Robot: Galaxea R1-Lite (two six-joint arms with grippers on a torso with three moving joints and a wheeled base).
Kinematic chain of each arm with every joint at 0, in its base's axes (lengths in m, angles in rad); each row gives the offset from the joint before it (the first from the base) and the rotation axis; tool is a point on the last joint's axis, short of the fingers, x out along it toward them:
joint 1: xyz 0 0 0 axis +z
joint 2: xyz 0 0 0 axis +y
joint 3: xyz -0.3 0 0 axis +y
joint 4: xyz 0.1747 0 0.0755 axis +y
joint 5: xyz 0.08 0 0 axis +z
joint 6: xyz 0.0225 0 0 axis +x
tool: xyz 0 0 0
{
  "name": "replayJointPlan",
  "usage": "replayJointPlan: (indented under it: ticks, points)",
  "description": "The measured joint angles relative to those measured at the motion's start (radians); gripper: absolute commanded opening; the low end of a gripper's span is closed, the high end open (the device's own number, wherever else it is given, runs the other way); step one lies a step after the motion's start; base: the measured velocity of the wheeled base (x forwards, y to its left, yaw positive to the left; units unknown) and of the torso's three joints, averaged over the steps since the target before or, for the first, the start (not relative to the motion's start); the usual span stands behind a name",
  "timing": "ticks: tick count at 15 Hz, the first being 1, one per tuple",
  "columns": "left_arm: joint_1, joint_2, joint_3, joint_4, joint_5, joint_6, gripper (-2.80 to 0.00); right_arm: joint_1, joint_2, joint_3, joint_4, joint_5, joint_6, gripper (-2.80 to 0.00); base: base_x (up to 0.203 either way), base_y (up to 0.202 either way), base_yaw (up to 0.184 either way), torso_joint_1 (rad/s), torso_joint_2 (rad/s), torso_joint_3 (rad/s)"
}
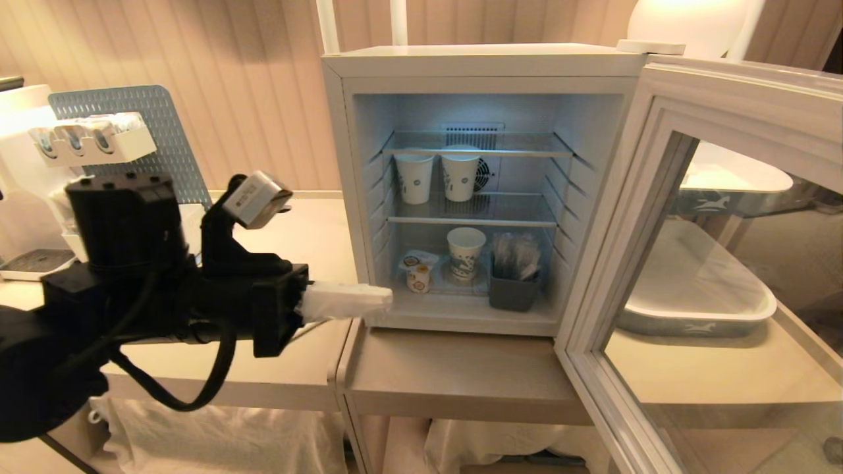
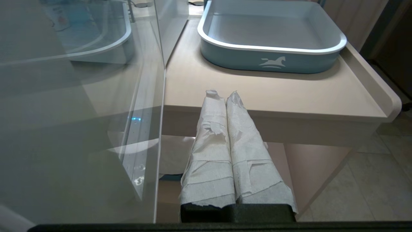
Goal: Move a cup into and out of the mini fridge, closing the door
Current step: Take the yoghurt out of the freezer
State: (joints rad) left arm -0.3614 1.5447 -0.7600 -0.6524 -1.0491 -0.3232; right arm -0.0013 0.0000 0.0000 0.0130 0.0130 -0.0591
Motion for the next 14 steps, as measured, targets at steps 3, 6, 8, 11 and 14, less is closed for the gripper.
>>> replayJointPlan:
  ticks: [3, 6, 8, 11, 14]
  points:
    - [0.142, -0.153, -0.048, 0.083, 0.159, -0.095, -2.80, -0.001, 0.000, 0.000, 0.000, 0.000, 0.000, -2.80, 0.000, 0.000, 0.000, 0.000, 0.00, 0.000]
    - [0.368, -0.404, -0.201, 0.438, 0.368, -0.117, -2.80, 0.000, 0.000, 0.000, 0.000, 0.000, 0.000, -2.80, 0.000, 0.000, 0.000, 0.000, 0.00, 0.000]
    - [0.515, -0.600, -0.267, 0.715, 0.506, -0.107, -2.80, 0.000, 0.000, 0.000, 0.001, 0.000, -0.001, -2.80, 0.000, 0.000, 0.000, 0.000, 0.00, 0.000]
    - [0.607, -0.885, -0.270, 1.004, 0.614, -0.031, -2.80, 0.000, 0.000, 0.000, 0.001, 0.000, 0.000, -2.80, 0.000, 0.000, 0.000, 0.000, 0.00, 0.000]
    - [0.487, -1.059, -0.296, 1.245, 0.695, 0.020, -2.80, -0.001, 0.000, 0.000, 0.001, 0.000, 0.000, -2.80, 0.000, 0.000, 0.000, 0.000, 0.00, 0.000]
